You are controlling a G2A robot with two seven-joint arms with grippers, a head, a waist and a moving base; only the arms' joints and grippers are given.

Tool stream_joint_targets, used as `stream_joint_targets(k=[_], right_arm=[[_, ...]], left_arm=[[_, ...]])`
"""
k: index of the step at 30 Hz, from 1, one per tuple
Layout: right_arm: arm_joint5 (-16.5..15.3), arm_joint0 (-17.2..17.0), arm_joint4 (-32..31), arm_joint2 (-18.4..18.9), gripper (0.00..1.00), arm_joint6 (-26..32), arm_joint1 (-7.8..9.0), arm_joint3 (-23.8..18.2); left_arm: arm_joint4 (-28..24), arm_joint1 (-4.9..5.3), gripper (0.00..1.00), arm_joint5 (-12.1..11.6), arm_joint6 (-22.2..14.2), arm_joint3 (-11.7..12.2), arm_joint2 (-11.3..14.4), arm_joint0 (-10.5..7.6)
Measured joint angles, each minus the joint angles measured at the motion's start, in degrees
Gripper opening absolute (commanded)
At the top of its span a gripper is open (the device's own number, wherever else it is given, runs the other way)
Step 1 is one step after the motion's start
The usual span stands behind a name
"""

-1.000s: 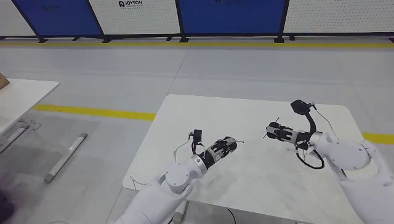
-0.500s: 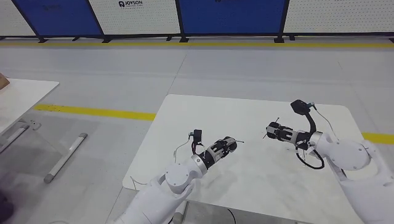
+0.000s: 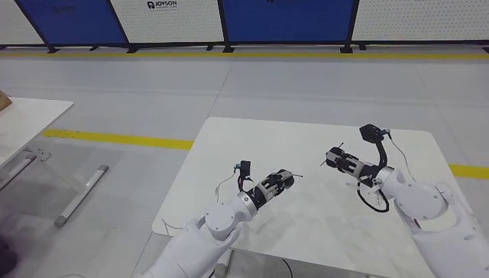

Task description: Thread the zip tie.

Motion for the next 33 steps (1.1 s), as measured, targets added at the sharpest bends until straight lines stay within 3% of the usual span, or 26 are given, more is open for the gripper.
stream_joint_targets(k=[15, 20, 26, 33], right_arm=[[0.0, 0.0, 0.0, 0.0, 0.00, 0.1, 0.00, 0.0], [-0.4, -2.0, 1.5, -0.8, 0.00, -3.0, -0.48, -0.8], [4.1, -5.1, -3.9, -4.3, 0.00, -12.2, -1.57, -2.8], [4.9, -5.1, -4.0, -4.3, 0.00, -12.8, -1.64, -2.7]], left_arm=[[0.0, 0.00, 0.00, 0.0, 0.0, 0.0, 0.0, 0.00], [0.0, 0.00, 0.00, 0.0, 0.0, 0.0, 0.0, 0.00], [0.0, 0.00, 0.00, 0.0, 0.0, 0.0, 0.0, 0.00], [0.0, 0.00, 0.00, 0.0, 0.0, 0.0, 0.0, 0.00]])
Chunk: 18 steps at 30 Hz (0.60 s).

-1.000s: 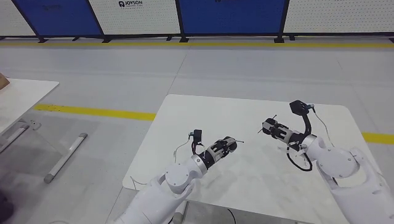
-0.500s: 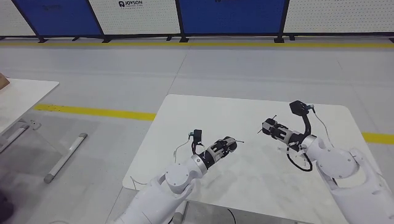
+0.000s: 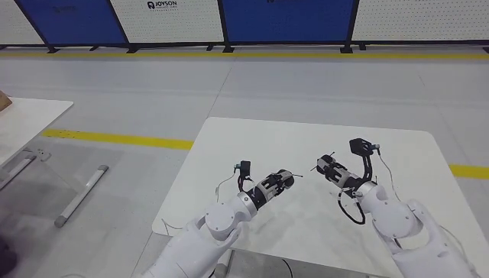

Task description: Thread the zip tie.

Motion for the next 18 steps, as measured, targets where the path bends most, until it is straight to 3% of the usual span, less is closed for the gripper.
stream_joint_targets(k=[6, 13, 18], right_arm=[[-0.2, -0.2, 0.3, 0.0, 0.00, -0.1, -0.04, 0.0], [-3.8, -1.8, 2.5, 1.1, 0.00, -0.4, -0.35, 0.6], [-3.7, -2.0, 3.0, 1.1, 0.00, 0.5, -0.65, 0.5]], left_arm=[[0.0, 0.00, 0.00, 0.0, 0.0, 0.0, 0.0, 0.00], [0.0, 0.00, 0.00, 0.0, 0.0, 0.0, 0.0, 0.00], [0.0, 0.00, 0.00, 0.0, 0.0, 0.0, 0.0, 0.00]])
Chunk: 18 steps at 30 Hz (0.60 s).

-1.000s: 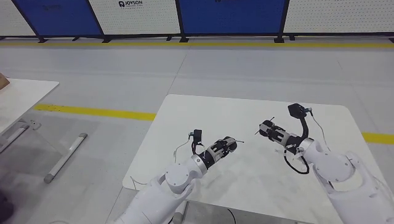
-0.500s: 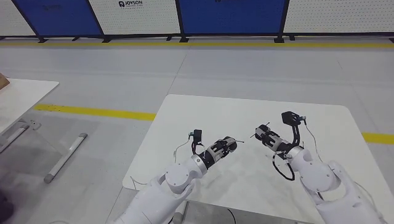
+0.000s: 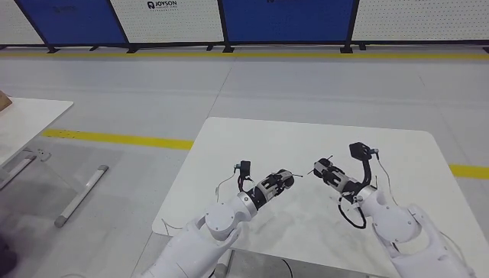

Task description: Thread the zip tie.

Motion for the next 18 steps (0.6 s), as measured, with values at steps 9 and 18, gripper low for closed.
stream_joint_targets(k=[9, 18], right_arm=[[0.1, 0.1, 0.0, 0.0, 0.00, 0.2, -0.03, 0.0], [0.0, 0.0, -1.5, -1.9, 0.00, -2.6, -1.01, 1.1]], left_arm=[[0.0, 0.00, 0.00, 0.0, 0.0, 0.0, 0.0, 0.00], [0.0, 0.00, 0.00, 0.0, 0.0, 0.0, 0.0, 0.00]])
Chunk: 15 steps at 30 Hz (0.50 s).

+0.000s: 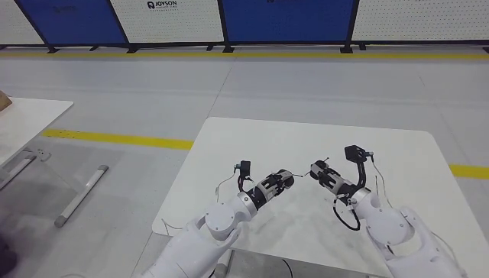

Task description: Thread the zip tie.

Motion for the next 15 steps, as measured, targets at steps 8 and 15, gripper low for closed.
stream_joint_targets(k=[8, 15], right_arm=[[-0.7, 0.8, 0.8, -0.3, 0.00, -0.2, -0.87, 1.6], [-1.2, 0.4, 0.8, 0.6, 0.00, 0.1, -1.12, 1.8]], left_arm=[[0.0, 0.00, 0.00, 0.0, 0.0, 0.0, 0.0, 0.00], [0.0, 0.00, 0.00, 0.0, 0.0, 0.0, 0.0, 0.00]])
